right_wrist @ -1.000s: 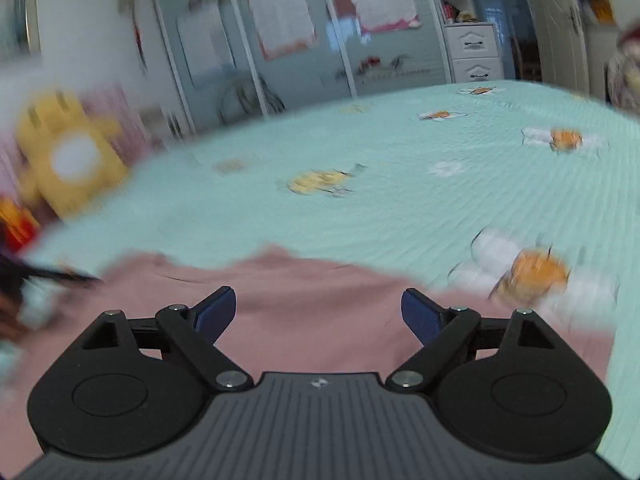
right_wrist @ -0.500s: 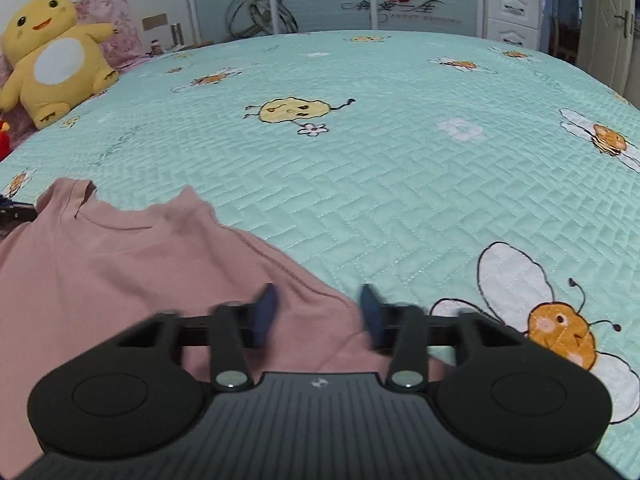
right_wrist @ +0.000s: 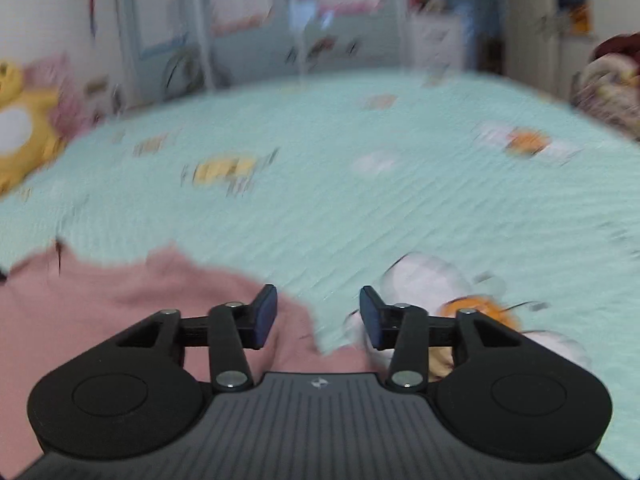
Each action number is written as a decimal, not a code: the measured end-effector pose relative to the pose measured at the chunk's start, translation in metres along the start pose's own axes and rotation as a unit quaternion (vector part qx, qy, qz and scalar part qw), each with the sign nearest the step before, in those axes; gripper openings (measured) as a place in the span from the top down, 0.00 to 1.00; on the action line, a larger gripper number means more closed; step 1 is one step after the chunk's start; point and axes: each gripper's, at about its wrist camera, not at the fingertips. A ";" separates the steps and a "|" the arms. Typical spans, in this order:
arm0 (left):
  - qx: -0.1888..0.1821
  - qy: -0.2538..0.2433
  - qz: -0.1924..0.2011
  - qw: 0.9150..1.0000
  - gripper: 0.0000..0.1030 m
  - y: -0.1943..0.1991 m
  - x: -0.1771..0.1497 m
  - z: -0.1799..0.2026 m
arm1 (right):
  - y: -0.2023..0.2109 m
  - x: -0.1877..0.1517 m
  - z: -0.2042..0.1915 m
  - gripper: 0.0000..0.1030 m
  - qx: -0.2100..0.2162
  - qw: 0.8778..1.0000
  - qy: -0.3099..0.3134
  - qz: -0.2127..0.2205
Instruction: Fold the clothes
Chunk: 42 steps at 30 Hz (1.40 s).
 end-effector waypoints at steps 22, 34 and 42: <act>-0.159 -0.066 0.039 0.984 0.45 0.314 -0.190 0.242 | 0.298 -0.229 0.056 0.36 0.170 0.884 -0.426 -0.085; -0.213 -0.260 0.024 0.941 0.38 0.374 -0.255 0.380 | 0.360 -0.299 0.051 0.92 0.238 0.817 -0.513 -0.114; -0.182 -0.350 0.064 0.917 0.34 0.372 -0.259 0.458 | 0.377 -0.274 0.034 0.94 0.258 0.838 -0.472 -0.088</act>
Point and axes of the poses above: each gripper's, at about its wrist camera, not at the fingertips, and y roughly against the way its jaws point, z to its right, x to its top, and after that the axes turned 4 degrees about -y, right-handed
